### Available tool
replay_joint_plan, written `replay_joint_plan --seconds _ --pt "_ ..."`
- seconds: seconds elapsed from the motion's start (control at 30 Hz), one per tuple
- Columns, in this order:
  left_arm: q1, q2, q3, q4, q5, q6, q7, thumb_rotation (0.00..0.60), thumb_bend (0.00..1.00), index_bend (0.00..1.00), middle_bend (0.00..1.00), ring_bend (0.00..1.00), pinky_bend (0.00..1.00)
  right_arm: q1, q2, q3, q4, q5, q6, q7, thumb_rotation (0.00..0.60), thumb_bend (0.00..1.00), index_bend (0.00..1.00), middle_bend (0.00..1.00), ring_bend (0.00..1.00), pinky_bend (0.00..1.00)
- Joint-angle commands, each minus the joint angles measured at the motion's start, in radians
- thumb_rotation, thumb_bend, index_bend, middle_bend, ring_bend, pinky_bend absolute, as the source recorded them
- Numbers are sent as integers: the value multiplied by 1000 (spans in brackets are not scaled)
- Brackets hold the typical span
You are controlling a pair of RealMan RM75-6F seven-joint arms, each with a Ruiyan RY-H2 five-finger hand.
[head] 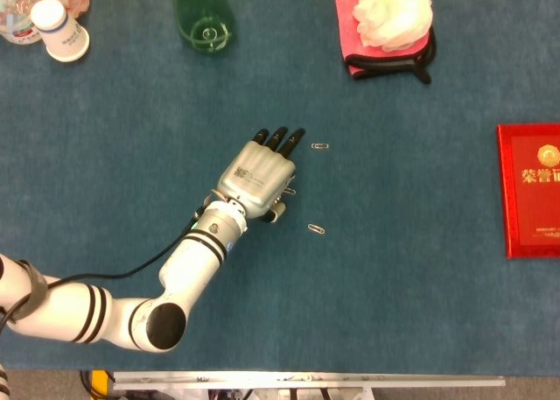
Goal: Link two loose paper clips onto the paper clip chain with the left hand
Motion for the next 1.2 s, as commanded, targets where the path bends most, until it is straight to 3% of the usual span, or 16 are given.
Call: replay_joint_plan --seconds 0.03,0.3,0.73,1.2 --pt "-1 -2 2 5 -3 -1 -5 600 319 612 0 0 119 0 0 1 1 0 0 2 600 301 140 156 84 290" --pt "5 21 13 -36 26 28 -14 600 319 614 0 0 122 2 0 3 0 -1 -5 1 600 300 140 156 84 290" --pt "86 151 69 -166 112 144 -49 600 319 617 0 0 122 16 7 -4 -23 -12 -34 -38 600 301 140 156 84 290" --pt "219 263 101 -84 114 125 -238 600 319 617 0 0 122 37 13 -8 -58 -13 -74 -102 600 301 140 156 84 290"
